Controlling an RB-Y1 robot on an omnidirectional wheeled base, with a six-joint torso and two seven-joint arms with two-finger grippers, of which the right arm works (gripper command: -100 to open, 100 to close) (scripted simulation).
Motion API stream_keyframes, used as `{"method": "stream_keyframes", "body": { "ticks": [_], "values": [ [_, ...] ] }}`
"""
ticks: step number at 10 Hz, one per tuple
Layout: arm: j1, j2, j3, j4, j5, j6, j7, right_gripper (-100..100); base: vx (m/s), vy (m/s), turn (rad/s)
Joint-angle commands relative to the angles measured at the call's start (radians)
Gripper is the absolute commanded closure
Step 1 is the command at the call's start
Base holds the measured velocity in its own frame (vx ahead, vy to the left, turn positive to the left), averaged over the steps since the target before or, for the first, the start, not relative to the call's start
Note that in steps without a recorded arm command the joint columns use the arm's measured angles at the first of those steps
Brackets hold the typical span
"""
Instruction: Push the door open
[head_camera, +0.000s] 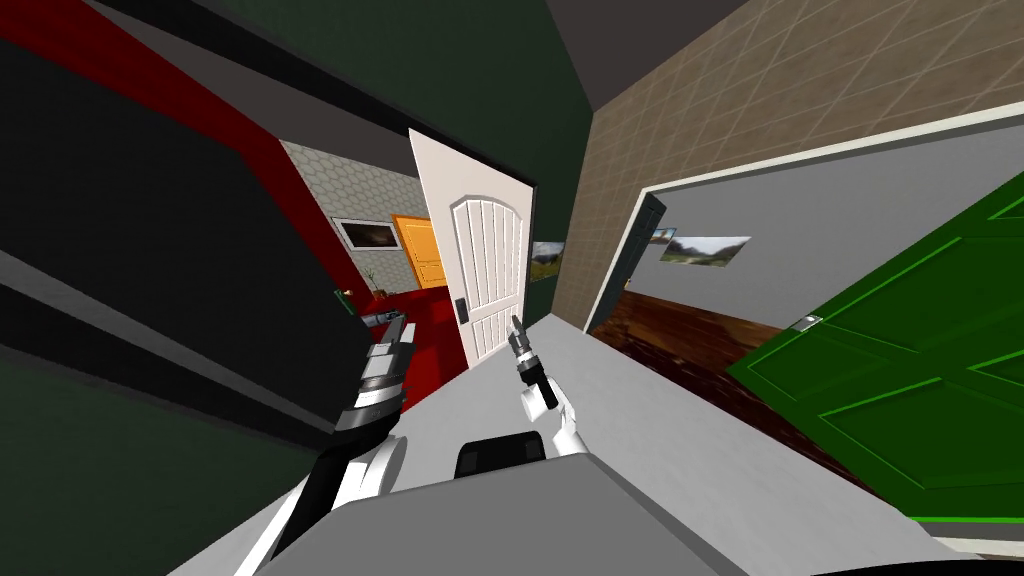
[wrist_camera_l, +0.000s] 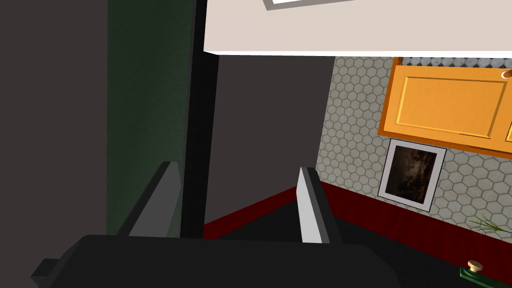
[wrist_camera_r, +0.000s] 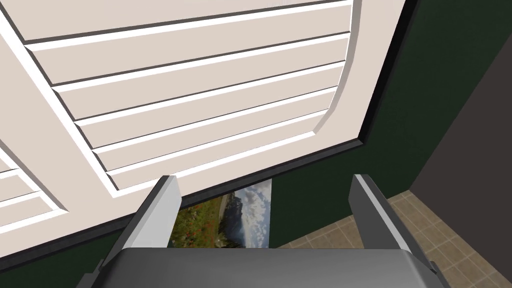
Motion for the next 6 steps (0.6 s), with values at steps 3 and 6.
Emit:
{"method": "stream_keyframes", "body": {
  "ticks": [3,6],
  "values": [
    [-0.049,0.003,0.052,0.078,0.002,0.018,-0.014,-100,0.082,0.070,-0.092],
    [-0.076,0.005,0.080,0.123,0.003,0.025,-0.022,-100,0.063,0.052,-0.061]
  ]
}}
